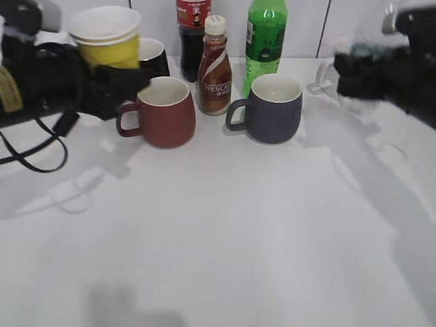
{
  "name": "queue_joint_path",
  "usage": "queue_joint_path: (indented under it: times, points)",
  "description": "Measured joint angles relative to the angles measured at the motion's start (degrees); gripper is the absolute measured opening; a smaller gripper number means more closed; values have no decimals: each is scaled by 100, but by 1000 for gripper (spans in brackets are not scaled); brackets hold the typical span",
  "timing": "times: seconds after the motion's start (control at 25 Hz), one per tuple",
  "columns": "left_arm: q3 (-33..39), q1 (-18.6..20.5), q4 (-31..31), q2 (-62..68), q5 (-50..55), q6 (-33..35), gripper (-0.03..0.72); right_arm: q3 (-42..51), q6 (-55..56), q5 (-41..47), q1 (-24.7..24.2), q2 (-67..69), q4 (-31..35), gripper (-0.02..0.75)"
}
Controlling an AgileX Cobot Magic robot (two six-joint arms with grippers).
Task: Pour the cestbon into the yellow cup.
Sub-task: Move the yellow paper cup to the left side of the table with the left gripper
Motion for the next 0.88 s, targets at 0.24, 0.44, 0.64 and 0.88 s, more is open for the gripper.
queue_joint_path:
  times: [0.24,0.44,0.64,0.88]
  points:
    - [0,598,0,0,79,0,440,695,30,-11,0,0,692,482]
    - [0,1057,-5,216,99,0,440,784,34,-210,0,0,760,482]
    - [0,1315,-180,689,21,47,440,784,-21,-413,0,0,760,482]
    - [0,1367,-965,1519,-777,883,440,784,-158,-455,0,0,790,482]
